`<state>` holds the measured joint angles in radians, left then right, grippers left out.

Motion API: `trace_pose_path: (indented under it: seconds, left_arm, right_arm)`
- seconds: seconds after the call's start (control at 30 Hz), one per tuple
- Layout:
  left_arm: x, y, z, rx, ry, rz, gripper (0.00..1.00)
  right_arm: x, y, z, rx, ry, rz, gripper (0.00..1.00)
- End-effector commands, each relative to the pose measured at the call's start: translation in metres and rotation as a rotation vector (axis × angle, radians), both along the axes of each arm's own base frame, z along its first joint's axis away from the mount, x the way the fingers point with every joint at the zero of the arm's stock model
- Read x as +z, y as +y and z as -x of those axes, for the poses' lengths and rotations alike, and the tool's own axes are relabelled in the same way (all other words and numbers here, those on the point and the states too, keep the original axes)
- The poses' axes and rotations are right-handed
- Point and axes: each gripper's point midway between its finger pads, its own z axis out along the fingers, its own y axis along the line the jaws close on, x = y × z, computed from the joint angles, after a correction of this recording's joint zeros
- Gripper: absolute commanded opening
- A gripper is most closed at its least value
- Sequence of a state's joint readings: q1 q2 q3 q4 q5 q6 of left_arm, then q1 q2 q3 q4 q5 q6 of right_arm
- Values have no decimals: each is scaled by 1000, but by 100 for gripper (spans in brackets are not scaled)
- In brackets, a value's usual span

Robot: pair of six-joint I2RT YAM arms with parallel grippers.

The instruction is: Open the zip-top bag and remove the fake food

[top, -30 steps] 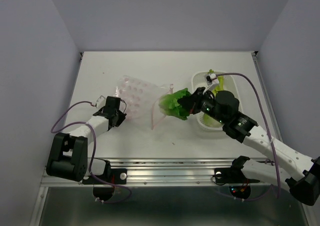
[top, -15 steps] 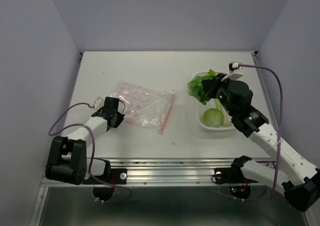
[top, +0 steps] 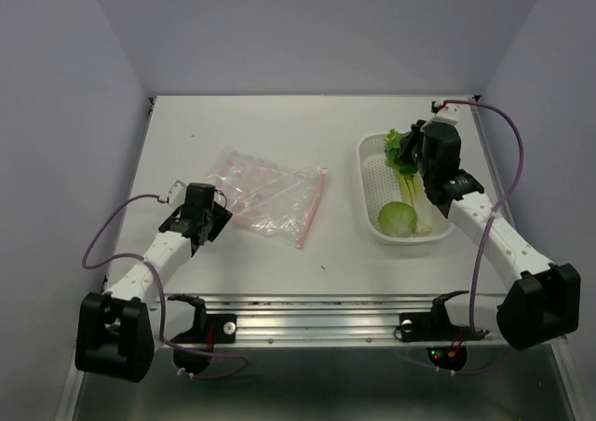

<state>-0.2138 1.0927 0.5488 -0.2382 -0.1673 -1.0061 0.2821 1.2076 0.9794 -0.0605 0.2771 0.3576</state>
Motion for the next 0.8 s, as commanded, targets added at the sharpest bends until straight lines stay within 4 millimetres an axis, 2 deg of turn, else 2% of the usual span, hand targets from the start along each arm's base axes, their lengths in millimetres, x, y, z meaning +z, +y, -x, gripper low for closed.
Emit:
trace_pose_path:
  seconds: [0.0, 0.07, 0.17, 0.33, 0.37, 0.47, 0.5, 0.63, 0.77]
  left_arm:
    - [13, 5, 10, -7, -7, -14, 56]
    - [22, 5, 14, -15, -17, -12, 61]
    - [38, 7, 19, -24, -51, -18, 63]
    - [57, 10, 20, -19, -102, -22, 66]
    - [60, 9, 19, -19, -113, -19, 67]
    - [62, 8, 19, -29, -117, -16, 68]
    - [64, 8, 19, -29, -120, -16, 68]
    - [65, 9, 19, -32, -119, -23, 68]
    - [66, 8, 18, -35, -124, -21, 69]
  right_arm:
    - [57, 11, -23, 52, -191, -6, 1]
    - [45, 16, -31, 69, -184, -1, 1]
    - [26, 17, -42, 61, -167, 10, 1]
    - [9, 23, -55, 78, -188, 15, 1]
    - [-3, 24, -54, 83, -167, 18, 1]
    - [-11, 25, -52, 92, -186, 8, 1]
    - [-23, 26, -47, 103, -170, 16, 1]
    - [-41, 26, -37, 122, -160, 11, 1]
    - [-59, 39, -21, 157, -147, 6, 1]
